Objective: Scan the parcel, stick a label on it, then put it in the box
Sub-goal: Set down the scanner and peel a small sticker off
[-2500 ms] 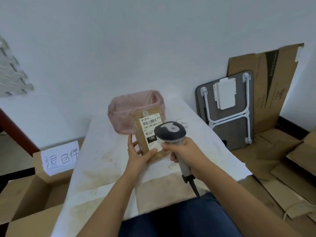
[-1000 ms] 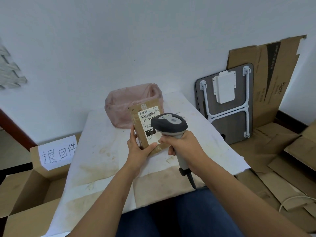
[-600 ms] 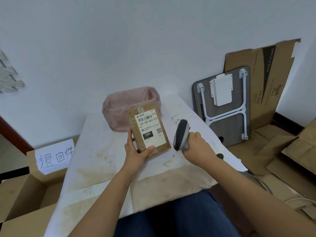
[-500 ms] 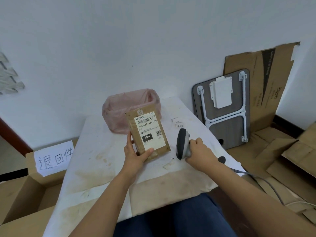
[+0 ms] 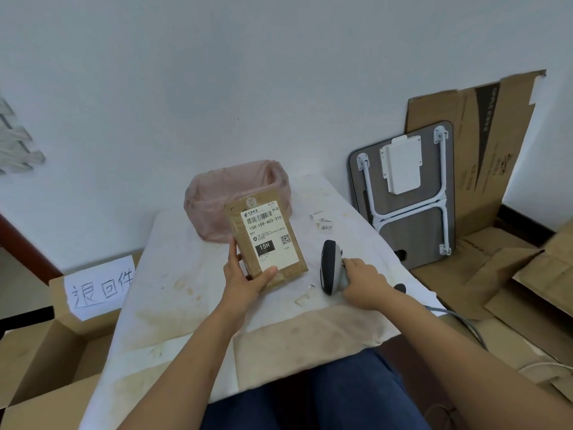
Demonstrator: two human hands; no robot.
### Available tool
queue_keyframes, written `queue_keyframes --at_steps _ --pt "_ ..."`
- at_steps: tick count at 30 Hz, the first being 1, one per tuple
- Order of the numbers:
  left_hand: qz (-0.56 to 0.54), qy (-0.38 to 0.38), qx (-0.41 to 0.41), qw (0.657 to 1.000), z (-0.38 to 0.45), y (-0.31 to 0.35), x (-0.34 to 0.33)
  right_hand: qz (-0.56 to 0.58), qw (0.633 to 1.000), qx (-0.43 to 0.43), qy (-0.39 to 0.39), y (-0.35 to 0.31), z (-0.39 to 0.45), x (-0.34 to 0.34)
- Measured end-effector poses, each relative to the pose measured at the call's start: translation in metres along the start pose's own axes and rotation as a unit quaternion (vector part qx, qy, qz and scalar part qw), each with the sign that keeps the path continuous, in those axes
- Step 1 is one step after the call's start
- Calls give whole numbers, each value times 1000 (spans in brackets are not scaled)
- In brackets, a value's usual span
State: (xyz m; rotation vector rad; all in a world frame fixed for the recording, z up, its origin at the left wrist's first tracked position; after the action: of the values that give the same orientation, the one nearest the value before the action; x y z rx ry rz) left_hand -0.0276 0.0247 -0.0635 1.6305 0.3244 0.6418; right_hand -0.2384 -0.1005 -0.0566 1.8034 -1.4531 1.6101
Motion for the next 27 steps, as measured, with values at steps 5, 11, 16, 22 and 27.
queue_keyframes --at_steps 5,11,16,22,27 --pt "1 4 17 1000 -7 13 -1 204 977 11 54 -3 -6 21" --pt "45 -56 89 994 -17 19 8 358 918 -19 167 -14 4 45" --pt "113 -132 160 972 -24 25 18 313 938 -37 145 -18 38 48" --pt "342 -105 123 926 -8 44 29 282 952 -61 98 -17 74 50" --pt "366 -50 58 927 24 48 31 289 952 -66 81 -15 100 48"
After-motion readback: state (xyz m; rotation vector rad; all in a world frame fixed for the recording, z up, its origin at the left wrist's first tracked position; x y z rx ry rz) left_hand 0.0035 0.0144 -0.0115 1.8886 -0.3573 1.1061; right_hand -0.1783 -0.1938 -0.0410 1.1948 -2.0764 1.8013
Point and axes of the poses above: each hand's wrist, its own z-axis towards the middle knuckle, its own x-axis out of the back of the hand, y = z × x, the point moved 1 cm from there along z, towards the middle knuckle, and after that the axes turned 3 degrees about -y, right-handed, at the moved point
